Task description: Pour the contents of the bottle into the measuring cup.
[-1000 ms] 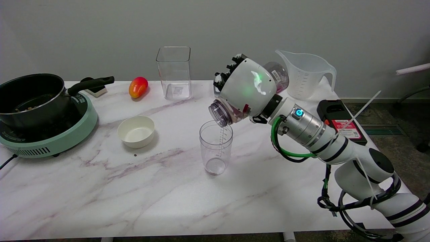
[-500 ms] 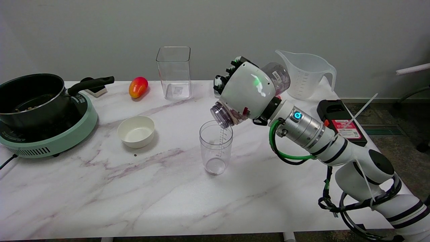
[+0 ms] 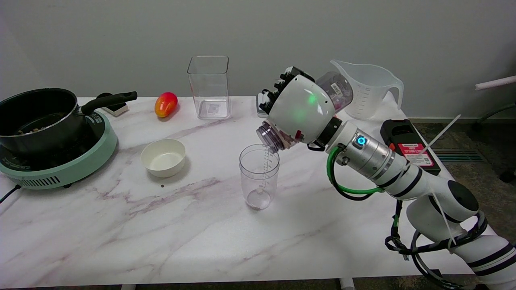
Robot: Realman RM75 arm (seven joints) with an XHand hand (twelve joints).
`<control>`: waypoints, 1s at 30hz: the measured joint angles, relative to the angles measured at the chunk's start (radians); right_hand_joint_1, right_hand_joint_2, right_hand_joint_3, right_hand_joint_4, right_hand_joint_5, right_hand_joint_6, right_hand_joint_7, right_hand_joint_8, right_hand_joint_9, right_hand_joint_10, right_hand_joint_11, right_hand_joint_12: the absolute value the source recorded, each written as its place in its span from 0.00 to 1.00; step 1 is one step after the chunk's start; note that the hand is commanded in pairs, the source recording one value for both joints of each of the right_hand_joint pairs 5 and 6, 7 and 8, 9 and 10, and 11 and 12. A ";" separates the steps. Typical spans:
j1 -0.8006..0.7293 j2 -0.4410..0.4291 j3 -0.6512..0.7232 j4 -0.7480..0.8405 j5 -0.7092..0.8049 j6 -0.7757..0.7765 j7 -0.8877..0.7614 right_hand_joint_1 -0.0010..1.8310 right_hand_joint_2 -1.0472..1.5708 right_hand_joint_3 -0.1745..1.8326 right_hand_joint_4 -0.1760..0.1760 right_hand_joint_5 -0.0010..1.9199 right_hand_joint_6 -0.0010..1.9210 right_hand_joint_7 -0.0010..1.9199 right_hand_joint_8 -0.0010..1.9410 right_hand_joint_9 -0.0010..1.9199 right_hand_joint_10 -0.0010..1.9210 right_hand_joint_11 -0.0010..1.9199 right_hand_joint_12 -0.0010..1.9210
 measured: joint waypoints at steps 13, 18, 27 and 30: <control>0.003 -0.001 0.025 0.003 -0.002 0.049 -0.031 0.65 1.00 0.22 0.50 1.00 1.00 0.98 0.96 0.82 0.82 0.71 0.71; 0.006 -0.001 0.026 0.004 -0.005 0.065 -0.040 0.65 1.00 0.21 0.50 1.00 1.00 0.98 0.97 0.83 0.82 0.71 0.71; 0.009 0.000 0.018 0.006 -0.011 0.091 -0.074 0.66 1.00 0.21 0.50 1.00 1.00 0.98 0.97 0.83 0.83 0.72 0.72; 0.013 0.000 0.015 0.006 -0.013 0.101 -0.089 0.66 1.00 0.21 0.50 1.00 1.00 0.98 0.97 0.83 0.83 0.72 0.72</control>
